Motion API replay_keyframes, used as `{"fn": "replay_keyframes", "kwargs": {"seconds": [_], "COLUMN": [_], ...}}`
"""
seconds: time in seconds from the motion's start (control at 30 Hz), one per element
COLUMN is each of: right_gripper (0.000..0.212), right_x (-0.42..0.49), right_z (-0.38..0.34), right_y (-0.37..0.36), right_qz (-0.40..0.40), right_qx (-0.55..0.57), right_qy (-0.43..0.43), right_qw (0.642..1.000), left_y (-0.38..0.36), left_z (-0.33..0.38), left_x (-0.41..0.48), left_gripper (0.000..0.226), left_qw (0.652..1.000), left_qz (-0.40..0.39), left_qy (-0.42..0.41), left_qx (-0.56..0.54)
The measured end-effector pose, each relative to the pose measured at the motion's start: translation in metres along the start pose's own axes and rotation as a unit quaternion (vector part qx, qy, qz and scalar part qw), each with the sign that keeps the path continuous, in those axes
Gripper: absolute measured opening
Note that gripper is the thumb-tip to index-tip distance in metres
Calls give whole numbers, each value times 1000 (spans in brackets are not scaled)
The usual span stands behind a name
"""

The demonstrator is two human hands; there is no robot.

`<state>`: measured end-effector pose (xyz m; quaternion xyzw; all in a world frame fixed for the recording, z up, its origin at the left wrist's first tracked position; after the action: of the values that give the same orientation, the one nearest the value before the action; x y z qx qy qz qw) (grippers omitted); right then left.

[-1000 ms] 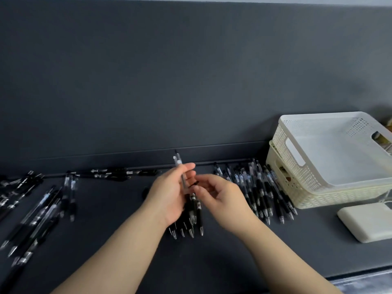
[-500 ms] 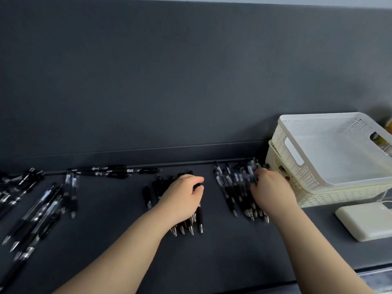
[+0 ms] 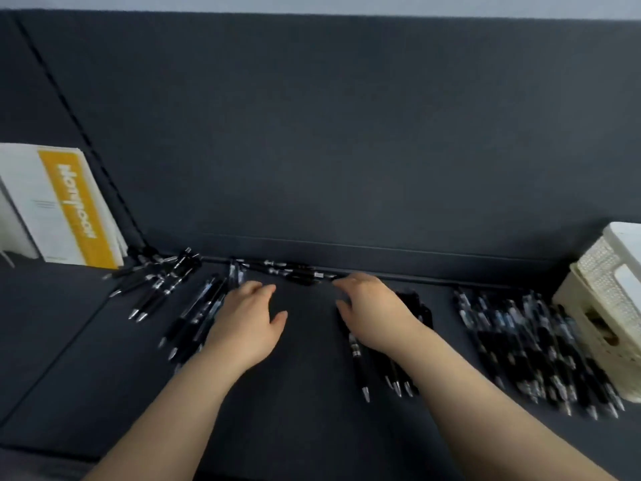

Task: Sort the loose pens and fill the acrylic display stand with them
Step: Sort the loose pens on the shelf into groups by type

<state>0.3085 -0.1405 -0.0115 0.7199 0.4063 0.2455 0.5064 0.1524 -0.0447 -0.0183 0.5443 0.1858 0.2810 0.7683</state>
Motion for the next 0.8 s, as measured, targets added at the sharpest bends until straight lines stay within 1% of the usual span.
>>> {"fn": "replay_keyframes", "kwargs": {"seconds": [0.1,0.2,0.3,0.37,0.43,0.53,0.6,0.7,0.77,0.8], "right_gripper": [36,40,50,48,43,41,43,43,42,42], "right_x": [22,44,61,67,70,74,76,76,75,75], "right_z": [-40,-69,-86,-93,-98,-102,-104,-107,-110,-111], "right_y": [-17,-34,-48,-54,-56,-56,-55,-55,-57,-58], "right_qz": [-27,-42,-60,-63,-55,-41,-41,-45,-43,-39], "right_qx": [-20,-44,-71,-93,-121,-152,-153,-172,-193,-197], "right_qy": [5,-13,-58,-94,-117,-133,-135,-121,-114,-111], "right_qw": [999,998,994,989,984,979,978,977,974,973], "left_y": [17,27,27,25,22,22,23,23,23,24], "left_z": [-43,-77,-96,-100,-101,-101,-103,-107,-109,-111], "left_x": [-16,-27,-32,-33,-31,-25,-20,-15,-13,-12], "left_gripper": [67,71,84,91,90,82,73,48,30,25], "left_qw": [996,992,990,990,991,992,992,993,996,997], "left_qz": [-13,-23,-66,-98,-110,-98,-95,-91,-70,-59], "left_qy": [78,117,121,101,80,79,83,66,47,40], "left_qx": [49,47,10,-1,5,1,6,31,41,34]}}
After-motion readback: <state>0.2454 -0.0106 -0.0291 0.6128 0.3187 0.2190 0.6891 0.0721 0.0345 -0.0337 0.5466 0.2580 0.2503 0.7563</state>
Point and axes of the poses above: each hand's wrist, its own x-axis towards the middle knuckle, its own y-axis out of the back of the hand, z = x × y, the point moved 3 cm from there along x, towards the middle knuckle, and after that the axes turned 14 degrees about -y, right-handed, at the moved point
